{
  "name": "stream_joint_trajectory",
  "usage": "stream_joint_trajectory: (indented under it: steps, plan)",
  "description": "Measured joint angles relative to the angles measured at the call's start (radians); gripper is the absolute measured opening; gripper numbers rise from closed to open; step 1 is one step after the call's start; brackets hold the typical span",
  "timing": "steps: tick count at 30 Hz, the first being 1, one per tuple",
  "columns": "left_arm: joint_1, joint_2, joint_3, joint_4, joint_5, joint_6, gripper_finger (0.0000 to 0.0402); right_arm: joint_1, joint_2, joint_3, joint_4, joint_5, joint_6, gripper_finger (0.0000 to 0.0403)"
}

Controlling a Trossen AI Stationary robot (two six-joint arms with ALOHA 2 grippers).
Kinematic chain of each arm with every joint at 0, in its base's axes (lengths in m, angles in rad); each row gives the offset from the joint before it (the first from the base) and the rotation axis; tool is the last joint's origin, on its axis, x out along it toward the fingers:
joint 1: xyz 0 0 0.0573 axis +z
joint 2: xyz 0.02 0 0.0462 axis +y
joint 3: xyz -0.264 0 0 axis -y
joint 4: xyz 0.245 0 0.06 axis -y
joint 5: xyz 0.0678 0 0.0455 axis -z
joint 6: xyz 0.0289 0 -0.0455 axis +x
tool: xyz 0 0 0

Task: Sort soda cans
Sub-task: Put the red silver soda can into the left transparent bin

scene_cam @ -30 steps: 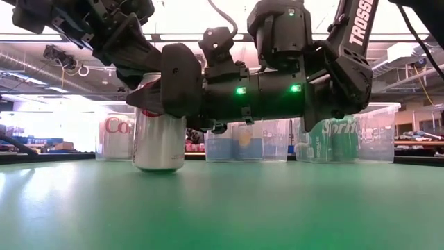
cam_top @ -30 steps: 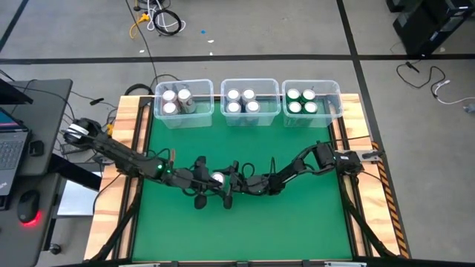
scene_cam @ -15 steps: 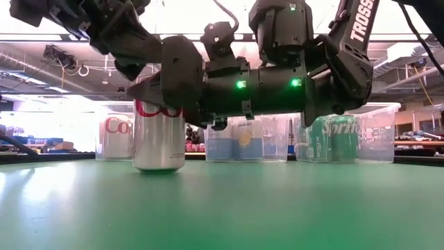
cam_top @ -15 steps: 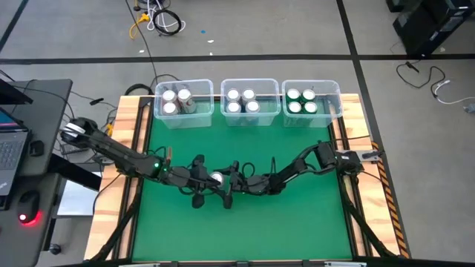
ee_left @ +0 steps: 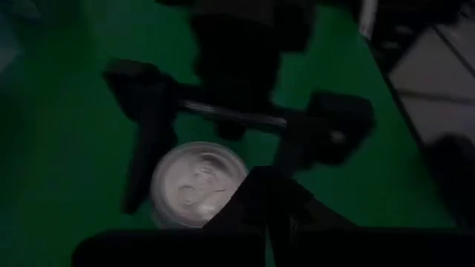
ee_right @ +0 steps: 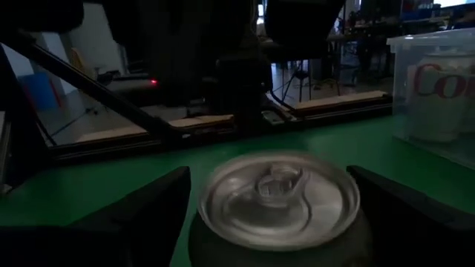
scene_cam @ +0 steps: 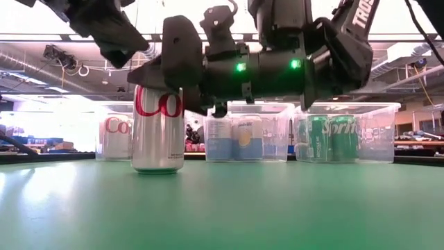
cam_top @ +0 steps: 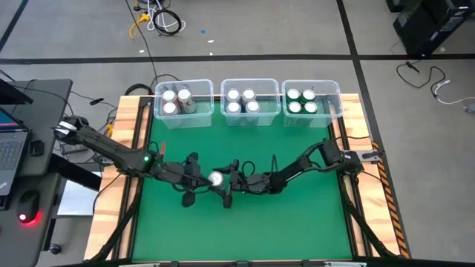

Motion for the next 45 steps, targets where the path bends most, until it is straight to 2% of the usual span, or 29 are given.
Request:
stream_joint_trajectory:
  steps: [5,12,19,26,35,45]
  plan:
    - [-0.001,0.004,0.104,-0.171,0.100,0.030,0.0020,0.010,-0.094,0.000,-0.193,-0.009,0.003,0.0347]
    - [-0.001,0.004,0.272,-0.406,0.114,0.026,0.0111,0.035,-0.287,0.000,-0.535,-0.013,0.003,0.0348]
    - [0.004,0.029,0.338,-0.442,0.108,-0.057,0.0218,0.063,-0.475,0.000,-0.855,-0.013,0.027,0.0346]
    - [0.043,0.140,0.364,-0.490,0.106,-0.106,0.0306,0.091,-0.603,0.000,-1.230,-0.012,0.198,0.0337]
    - [0.100,0.293,0.416,-0.531,0.120,-0.105,0.0374,0.133,-0.606,0.000,-1.277,-0.011,0.237,0.0335]
    - [0.141,0.363,0.449,-0.551,0.113,-0.075,0.0391,0.145,-0.606,0.000,-1.272,0.004,0.236,0.0333]
